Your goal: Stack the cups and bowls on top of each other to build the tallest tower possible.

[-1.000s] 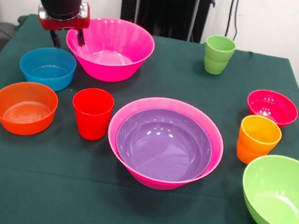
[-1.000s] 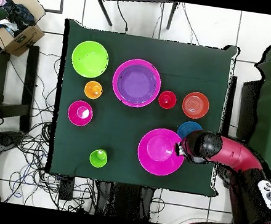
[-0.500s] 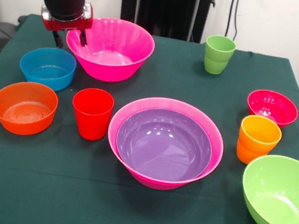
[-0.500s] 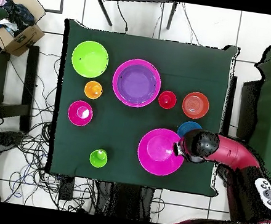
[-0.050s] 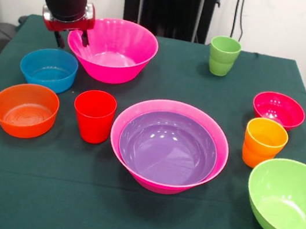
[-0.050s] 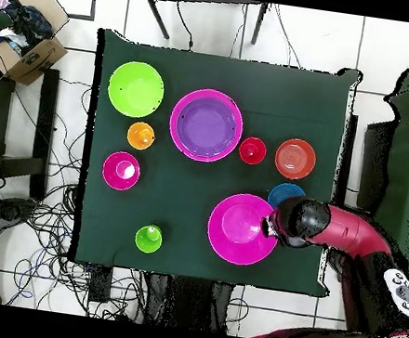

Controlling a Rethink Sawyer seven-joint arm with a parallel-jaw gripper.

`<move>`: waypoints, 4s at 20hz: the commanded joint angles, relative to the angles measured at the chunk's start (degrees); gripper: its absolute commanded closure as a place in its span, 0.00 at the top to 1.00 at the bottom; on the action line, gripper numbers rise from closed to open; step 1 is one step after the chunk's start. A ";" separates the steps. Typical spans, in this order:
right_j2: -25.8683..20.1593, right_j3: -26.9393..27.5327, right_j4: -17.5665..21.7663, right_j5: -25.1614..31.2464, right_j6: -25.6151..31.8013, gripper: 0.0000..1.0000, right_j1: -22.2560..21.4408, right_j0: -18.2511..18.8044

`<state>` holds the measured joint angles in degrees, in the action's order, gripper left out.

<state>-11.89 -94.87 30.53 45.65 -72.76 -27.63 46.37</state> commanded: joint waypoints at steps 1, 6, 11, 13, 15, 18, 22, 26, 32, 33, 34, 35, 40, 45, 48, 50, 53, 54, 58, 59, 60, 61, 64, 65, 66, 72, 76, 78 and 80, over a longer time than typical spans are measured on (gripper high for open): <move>-1.51 4.37 1.61 -4.63 -4.48 1.00 1.25 -2.71; -2.94 4.36 0.67 -2.32 -2.11 1.00 -1.50 -3.50; -4.47 6.27 -0.68 0.40 -0.64 1.00 -1.64 -4.69; -5.11 7.26 -0.73 1.25 0.54 1.00 -1.68 -5.12; -5.78 7.92 -0.57 1.86 2.04 1.00 -1.99 -5.37; -6.84 8.46 -0.84 2.42 3.85 1.00 -2.02 -5.25; -7.08 9.38 -0.73 3.47 4.63 1.00 -1.66 -5.50; -7.00 9.34 -0.95 5.27 4.92 1.00 -2.37 -5.77; -7.46 9.59 -0.72 6.06 5.57 1.00 -2.56 -5.47; -7.51 9.59 -0.81 6.42 5.60 1.00 -2.53 -5.39; -7.59 9.52 -0.89 6.75 5.61 1.00 -2.69 -5.34; -7.70 9.61 -1.11 7.42 5.63 1.00 -2.86 -5.39; -8.17 9.56 -2.08 10.43 5.82 1.00 -4.45 -5.70; -8.85 9.79 -2.84 12.59 6.67 1.00 -5.34 -5.64; -9.19 10.55 -2.12 12.54 7.47 1.00 -5.08 -5.57; -9.05 11.48 -0.96 12.67 7.92 1.00 -4.52 -5.71; -9.03 12.39 0.23 12.45 8.78 1.00 -3.62 -5.52; -9.02 12.73 0.67 12.32 9.18 1.00 -3.45 -5.50; -9.14 14.46 1.94 11.83 10.82 1.00 -2.14 -5.43; -9.15 14.80 2.18 11.77 11.23 1.00 -1.90 -5.39; -9.16 15.14 2.41 11.72 11.64 1.00 -1.67 -5.35; -9.21 15.12 2.53 11.51 12.16 1.00 -1.54 -5.03; -9.38 16.21 2.95 11.21 13.23 1.00 -0.10 -4.69; -9.46 16.66 3.19 10.93 13.70 1.00 0.40 -4.54; -9.56 17.25 3.38 10.84 14.19 1.00 0.99 -4.40; -9.77 19.98 4.32 11.15 16.58 1.00 3.24 -3.87; -9.53 20.94 5.23 11.53 17.09 1.00 4.06 -3.72; -9.92 21.88 5.86 11.69 18.14 1.00 4.96 -3.57; -10.15 23.47 6.85 12.67 19.57 1.00 6.04 -3.83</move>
<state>-17.40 -76.26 31.87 54.26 -72.76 -26.20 42.91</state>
